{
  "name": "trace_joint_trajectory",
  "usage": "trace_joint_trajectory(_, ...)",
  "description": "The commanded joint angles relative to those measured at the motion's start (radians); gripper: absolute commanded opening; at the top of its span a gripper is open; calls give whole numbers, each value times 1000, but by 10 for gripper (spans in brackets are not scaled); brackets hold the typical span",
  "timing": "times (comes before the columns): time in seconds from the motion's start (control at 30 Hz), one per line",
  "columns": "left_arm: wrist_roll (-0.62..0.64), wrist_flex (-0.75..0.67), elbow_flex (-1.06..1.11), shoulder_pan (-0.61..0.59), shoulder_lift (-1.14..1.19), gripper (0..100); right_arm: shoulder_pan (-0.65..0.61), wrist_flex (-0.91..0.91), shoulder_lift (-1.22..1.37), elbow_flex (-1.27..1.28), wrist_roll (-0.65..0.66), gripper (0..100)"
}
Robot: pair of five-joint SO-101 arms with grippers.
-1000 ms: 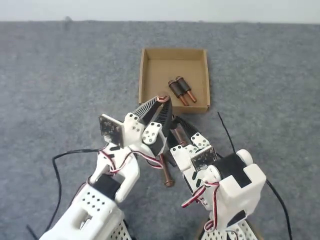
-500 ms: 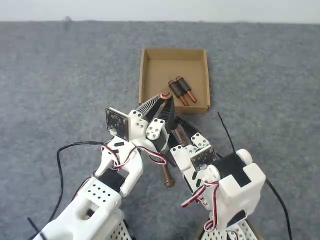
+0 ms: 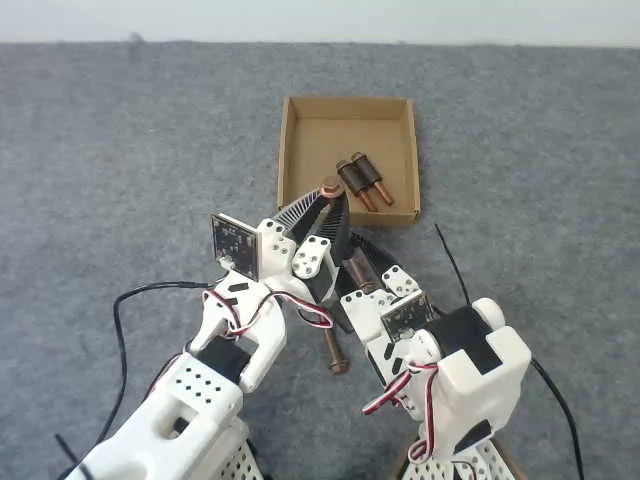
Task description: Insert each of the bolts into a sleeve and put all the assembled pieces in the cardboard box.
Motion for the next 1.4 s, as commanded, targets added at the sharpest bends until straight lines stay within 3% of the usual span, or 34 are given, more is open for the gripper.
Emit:
trace_joint_trajectory(0.0, -8, -18, -41, -3, 18, 10, 15, -18, -38, 23, 9, 7)
trace_joint_trajectory(0.67, -5, -66, -58, -52, 20, 10, 10, -18, -36, 23, 6, 7)
trace_joint_trajectory(1.03, -3, -69, -54, -17, 21, 10, 10, -18, -36, 23, 6, 7)
trace_joint_trajectory(1.37, -3, 14, -39, 6, 21, 10, 15, -18, -36, 23, 6, 7)
